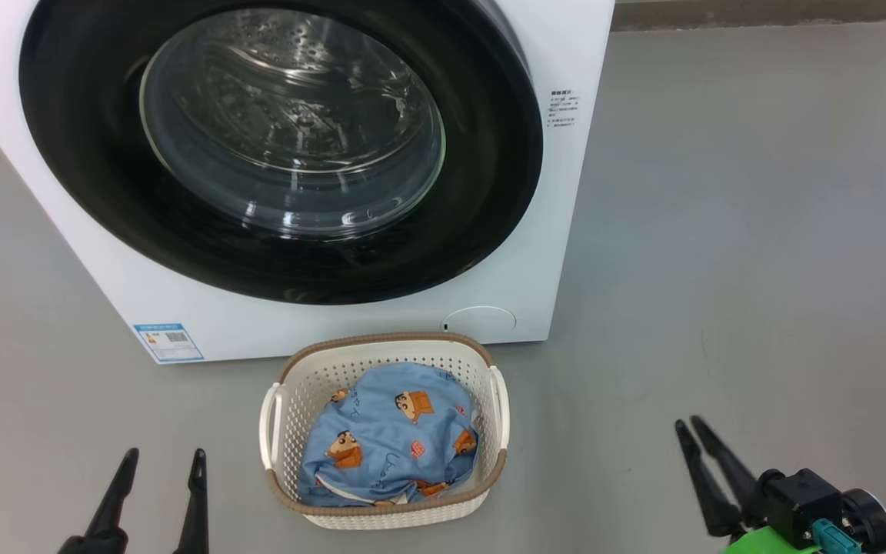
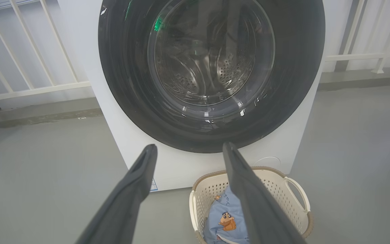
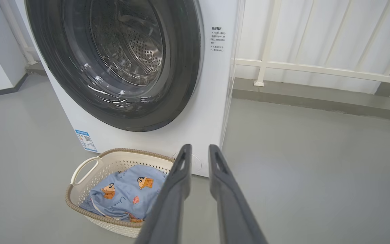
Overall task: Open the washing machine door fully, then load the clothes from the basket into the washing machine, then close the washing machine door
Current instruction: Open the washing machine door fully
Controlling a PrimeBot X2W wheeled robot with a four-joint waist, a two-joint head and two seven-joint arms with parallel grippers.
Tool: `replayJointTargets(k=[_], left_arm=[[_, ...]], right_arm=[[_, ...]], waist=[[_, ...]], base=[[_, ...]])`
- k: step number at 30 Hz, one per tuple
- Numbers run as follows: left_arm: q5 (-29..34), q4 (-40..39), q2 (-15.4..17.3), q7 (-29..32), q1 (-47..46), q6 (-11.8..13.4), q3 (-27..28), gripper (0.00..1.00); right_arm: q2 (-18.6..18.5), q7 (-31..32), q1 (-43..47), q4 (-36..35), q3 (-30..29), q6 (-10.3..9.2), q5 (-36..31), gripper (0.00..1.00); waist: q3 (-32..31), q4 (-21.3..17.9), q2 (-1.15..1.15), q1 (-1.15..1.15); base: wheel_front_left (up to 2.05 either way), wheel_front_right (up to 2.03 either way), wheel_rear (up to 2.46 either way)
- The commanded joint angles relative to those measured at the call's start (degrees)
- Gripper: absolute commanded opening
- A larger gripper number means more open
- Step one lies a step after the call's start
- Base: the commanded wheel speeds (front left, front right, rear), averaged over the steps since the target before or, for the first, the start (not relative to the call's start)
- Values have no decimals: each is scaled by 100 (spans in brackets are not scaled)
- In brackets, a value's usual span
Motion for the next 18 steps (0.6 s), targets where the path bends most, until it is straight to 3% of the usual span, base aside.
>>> replayJointTargets(k=[1, 5, 9, 14, 18], left_arm=[[-72, -125, 33, -37, -148, -8, 175, 100], [-92, -120, 33, -37, -138, 5, 173, 100], [-86, -149, 32, -37, -110, 31, 168, 100], [-133, -209, 32, -37, -91, 79, 98, 100], [-155, -225, 32, -37, -133, 70, 78, 100]], right_arm=[[-13, -70, -51, -128, 157, 9, 53, 0], [25, -70, -41, -130, 151, 9, 178, 0], [148, -70, -36, -64, -39, 9, 738, 0], [246, -70, -105, 37, -386, 9, 1904, 0], [258, -70, -263, 183, -654, 9, 3511, 0]], waist=[[3, -3, 0, 0], [9, -18, 0, 0], [25, -49, 0, 0], [117, -56, 0, 0], [236, -30, 0, 0]], base=[[0, 0, 0], [0, 0, 0], [0, 0, 0], [0, 0, 0], [0, 0, 0]])
